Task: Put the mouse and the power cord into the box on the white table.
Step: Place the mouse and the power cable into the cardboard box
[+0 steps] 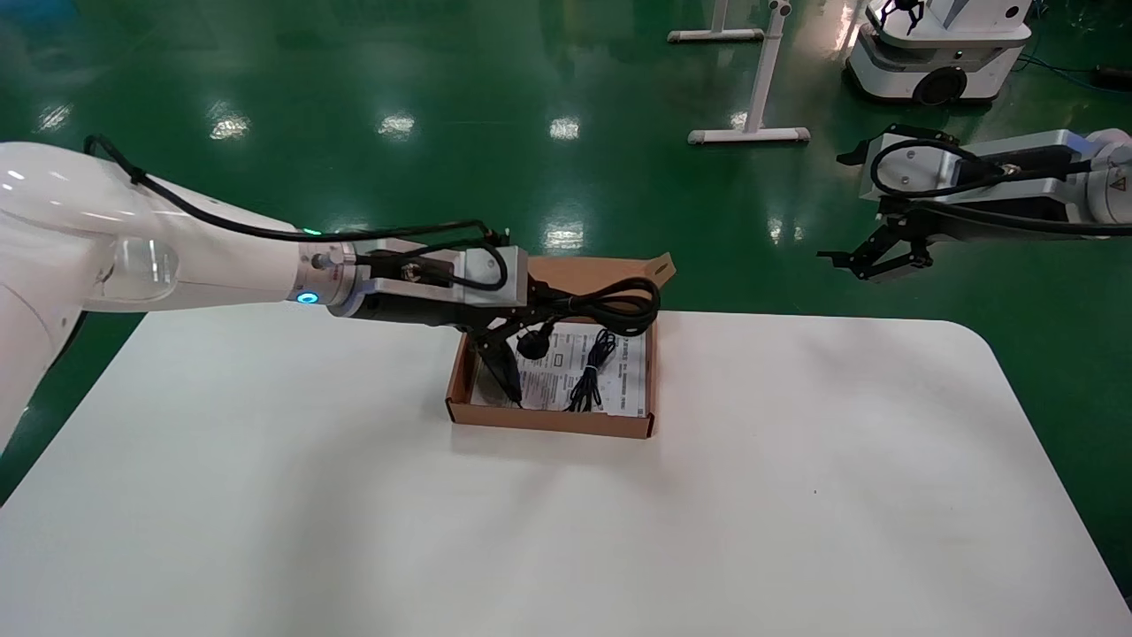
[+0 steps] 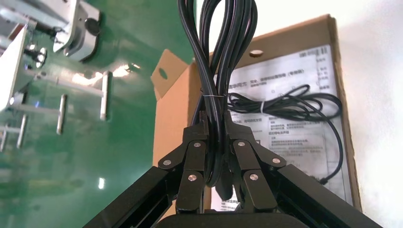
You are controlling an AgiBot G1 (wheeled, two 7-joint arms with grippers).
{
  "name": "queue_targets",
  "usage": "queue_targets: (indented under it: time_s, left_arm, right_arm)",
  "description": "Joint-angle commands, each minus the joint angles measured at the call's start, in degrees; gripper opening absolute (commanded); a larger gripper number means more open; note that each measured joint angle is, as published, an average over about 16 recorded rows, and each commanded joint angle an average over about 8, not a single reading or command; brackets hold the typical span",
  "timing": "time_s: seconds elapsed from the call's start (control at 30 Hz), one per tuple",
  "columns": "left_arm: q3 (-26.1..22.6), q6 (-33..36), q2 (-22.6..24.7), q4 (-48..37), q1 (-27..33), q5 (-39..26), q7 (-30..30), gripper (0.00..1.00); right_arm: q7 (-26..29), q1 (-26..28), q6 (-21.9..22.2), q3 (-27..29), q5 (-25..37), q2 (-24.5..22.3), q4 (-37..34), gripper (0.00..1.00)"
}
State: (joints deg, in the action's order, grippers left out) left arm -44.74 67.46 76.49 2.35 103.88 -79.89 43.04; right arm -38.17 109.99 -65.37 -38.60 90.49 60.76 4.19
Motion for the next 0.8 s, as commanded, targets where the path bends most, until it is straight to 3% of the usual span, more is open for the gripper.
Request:
queue_targets:
  time_s: [0.03, 0.13, 0.2, 0.8]
  left_arm:
    - [-0.56, 0.09, 0.11, 0.62, -0.07, -0.78, 0.83, 0.56]
    - [-0.97, 0.07, 0.15, 0.98, -0.06, -1.31, 1.36, 0.91]
    - [-1.05, 0.05, 0.15, 1.05, -0.05, -1.38, 1.42, 1.00]
    - [-1.09, 0.14, -0.09, 1.57, -0.36, -1.05, 1.04, 1.00]
  right_arm:
    - [0.02, -0.06, -0.10, -0.01, 0.01, -0.03, -0.02, 1.00]
    - [0.05, -0.29, -0.22, -0.08, 0.09, 0.14, -0.05, 1.00]
    - [0.05, -0.47, -0.29, -0.13, 0.15, 0.24, -0.07, 1.00]
    - [0.09, -1.97, -0.73, 1.16, -1.80, -0.83, 0.27, 1.00]
